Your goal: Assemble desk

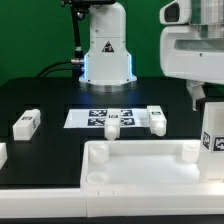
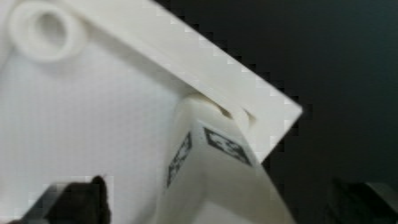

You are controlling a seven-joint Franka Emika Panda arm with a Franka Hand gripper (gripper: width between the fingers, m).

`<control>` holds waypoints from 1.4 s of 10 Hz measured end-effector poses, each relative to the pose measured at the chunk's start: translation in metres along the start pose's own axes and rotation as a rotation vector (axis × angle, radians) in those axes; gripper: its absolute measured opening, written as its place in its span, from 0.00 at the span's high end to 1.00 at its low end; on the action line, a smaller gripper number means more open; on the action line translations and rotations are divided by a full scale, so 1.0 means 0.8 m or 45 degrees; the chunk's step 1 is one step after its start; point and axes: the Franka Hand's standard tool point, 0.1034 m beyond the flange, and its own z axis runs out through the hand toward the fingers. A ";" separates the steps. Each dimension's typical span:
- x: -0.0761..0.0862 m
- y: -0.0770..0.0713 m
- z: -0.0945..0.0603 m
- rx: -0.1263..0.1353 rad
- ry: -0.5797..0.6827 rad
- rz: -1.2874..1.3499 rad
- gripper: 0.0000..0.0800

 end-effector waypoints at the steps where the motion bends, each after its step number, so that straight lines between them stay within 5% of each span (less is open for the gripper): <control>1: 0.001 0.000 0.000 0.008 0.001 0.014 0.20; 4: 0.003 0.001 0.000 0.001 0.007 -0.269 0.19; 6: 0.000 -0.001 0.003 -0.033 0.033 -0.765 0.19; 9: -0.007 -0.004 0.003 -0.039 0.041 -0.736 0.21; 10: -0.008 -0.005 0.003 -0.038 0.041 -0.656 0.42; 11: -0.006 -0.004 0.002 -0.035 0.044 -0.564 0.42; 12: 0.001 0.000 -0.001 -0.032 0.052 -0.388 0.64; 14: -0.002 -0.002 -0.001 -0.029 0.055 -0.078 0.64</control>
Offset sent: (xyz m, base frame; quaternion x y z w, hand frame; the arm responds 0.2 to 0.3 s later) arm 0.0000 0.0000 0.0000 0.0000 0.0000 -0.1296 0.9916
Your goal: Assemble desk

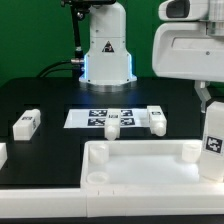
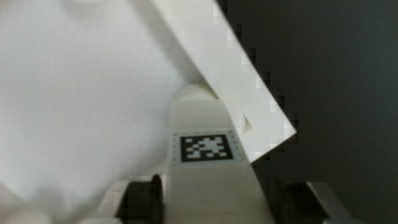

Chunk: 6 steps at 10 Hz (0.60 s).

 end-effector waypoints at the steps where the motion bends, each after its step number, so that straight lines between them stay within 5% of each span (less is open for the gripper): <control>1: -0.002 -0.001 0.002 0.003 -0.003 0.156 0.64; 5: 0.001 -0.005 0.005 0.120 -0.088 0.869 0.64; 6: -0.002 -0.007 0.005 0.117 -0.090 0.886 0.64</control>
Offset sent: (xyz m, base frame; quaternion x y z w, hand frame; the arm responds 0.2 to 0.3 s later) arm 0.0179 0.0047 -0.0070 0.0939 -0.0260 0.4216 0.9015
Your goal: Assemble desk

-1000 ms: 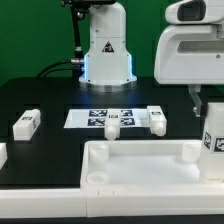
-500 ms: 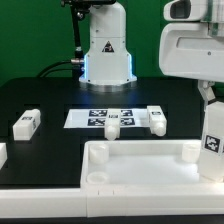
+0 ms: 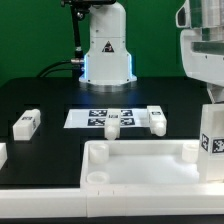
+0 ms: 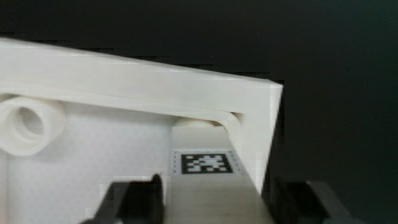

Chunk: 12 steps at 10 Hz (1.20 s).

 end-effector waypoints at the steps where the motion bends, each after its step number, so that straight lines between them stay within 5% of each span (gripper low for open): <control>1: 0.000 0.000 0.000 -0.001 0.000 -0.019 0.64; 2: 0.002 0.000 0.000 0.007 0.006 -0.164 0.64; 4: 0.011 0.000 0.000 0.008 0.014 -0.631 0.33; 5: 0.014 0.000 0.000 0.007 0.016 -0.790 0.33; 6: 0.014 0.000 0.000 0.006 0.016 -0.837 0.21; 12: 0.023 -0.010 -0.003 -0.042 0.075 -1.542 0.19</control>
Offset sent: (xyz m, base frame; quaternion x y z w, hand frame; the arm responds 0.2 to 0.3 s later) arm -0.0025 -0.0074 0.0040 0.0067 -0.0155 -0.4405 0.8976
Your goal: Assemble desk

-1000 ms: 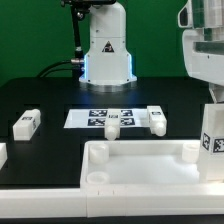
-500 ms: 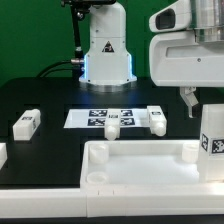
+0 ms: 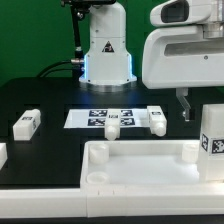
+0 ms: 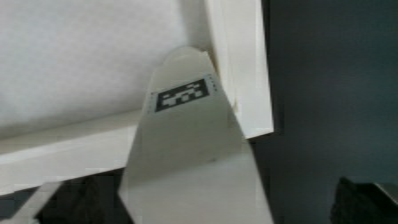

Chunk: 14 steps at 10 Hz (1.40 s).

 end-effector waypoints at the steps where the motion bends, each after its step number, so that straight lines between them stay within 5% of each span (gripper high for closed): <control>1: 0.000 0.000 0.000 0.000 0.000 0.038 0.31; 2: 0.000 0.000 0.000 0.000 0.000 0.042 0.31; 3: 0.000 0.000 0.000 0.002 -0.001 0.109 0.56; 4: 0.000 0.003 0.000 -0.001 -0.001 0.229 0.64; 7: -0.003 0.006 0.000 -0.018 0.006 0.846 0.64; 10: -0.004 0.009 0.001 0.013 -0.016 1.510 0.64; 14: -0.004 0.010 0.001 0.017 -0.027 1.577 0.64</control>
Offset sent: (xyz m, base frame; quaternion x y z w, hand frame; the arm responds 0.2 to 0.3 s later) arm 0.0000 0.0000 0.0000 0.0000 0.0000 0.1938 0.9810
